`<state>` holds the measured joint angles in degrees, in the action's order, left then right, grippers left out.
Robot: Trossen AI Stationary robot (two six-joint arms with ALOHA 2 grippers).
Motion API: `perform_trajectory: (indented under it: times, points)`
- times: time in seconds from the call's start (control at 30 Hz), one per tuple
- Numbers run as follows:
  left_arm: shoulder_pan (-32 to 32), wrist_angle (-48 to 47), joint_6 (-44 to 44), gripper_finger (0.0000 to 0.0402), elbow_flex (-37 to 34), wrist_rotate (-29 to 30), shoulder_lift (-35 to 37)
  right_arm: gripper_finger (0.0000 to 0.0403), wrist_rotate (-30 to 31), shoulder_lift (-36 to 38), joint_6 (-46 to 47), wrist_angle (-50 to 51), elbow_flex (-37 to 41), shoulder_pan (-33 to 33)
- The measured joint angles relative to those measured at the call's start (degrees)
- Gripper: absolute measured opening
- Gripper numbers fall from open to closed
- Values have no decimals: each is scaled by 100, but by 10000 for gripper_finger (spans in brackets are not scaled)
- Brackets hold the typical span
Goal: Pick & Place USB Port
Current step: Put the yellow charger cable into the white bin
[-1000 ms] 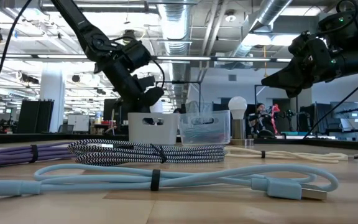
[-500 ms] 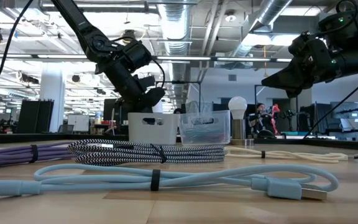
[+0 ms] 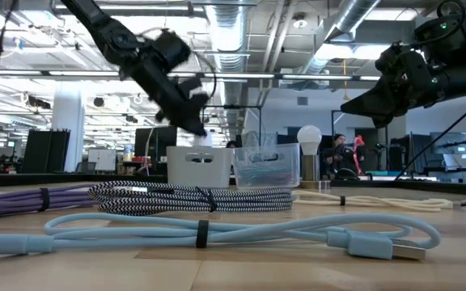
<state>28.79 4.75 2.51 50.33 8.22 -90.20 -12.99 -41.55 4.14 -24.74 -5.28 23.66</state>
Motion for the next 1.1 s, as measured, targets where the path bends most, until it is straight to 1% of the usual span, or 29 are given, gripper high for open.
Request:
perform_trajectory:
  times: [0.17, 0.23, 0.27, 0.37, 0.5, 0.6, 0.73, 0.8, 0.93, 1.03, 1.1]
  points:
    - [-303, -38, 126, 98, 0, -1400, 710, 1, 0, -1, 0, 12, 0, 0]
    - [-557, -45, 369, 97, 0, -1803, 902, 1, 0, -1, -2, 12, 0, 1]
    - [-725, -43, 518, 97, 0, -1915, 976, 1, 0, -1, 0, 12, 0, 0]
    - [-1230, -41, 916, 97, 0, -1964, 1085, 1, 0, -1, 0, 12, 0, 0]
    - [-1738, -87, 1211, 97, 0, -1792, 1100, 1, 0, 0, 19, 10, 0, 0]
    - [-1901, -158, 1230, 97, 0, -1719, 1102, 1, -34, -1, 80, 11, 0, 2]
    - [-1893, -557, 1230, 97, 0, -1666, 1231, 1, -90, 1, 348, 215, 0, 0]
    - [-1859, -837, 1228, 97, 0, -1549, 1365, 1, -152, 1, 263, 621, -65, -2]
    - [-1814, -1443, 1228, 97, 0, -1267, 1719, 1, -111, -1, -60, 1943, -437, -5]
    - [-1815, -1739, 1219, 97, 0, -1250, 2029, 1, 0, 1, -111, 2707, -799, -35]
    - [-1818, -1771, 1214, 97, -68, -1252, 2253, 1, 109, 1, -139, 3084, -1033, -72]
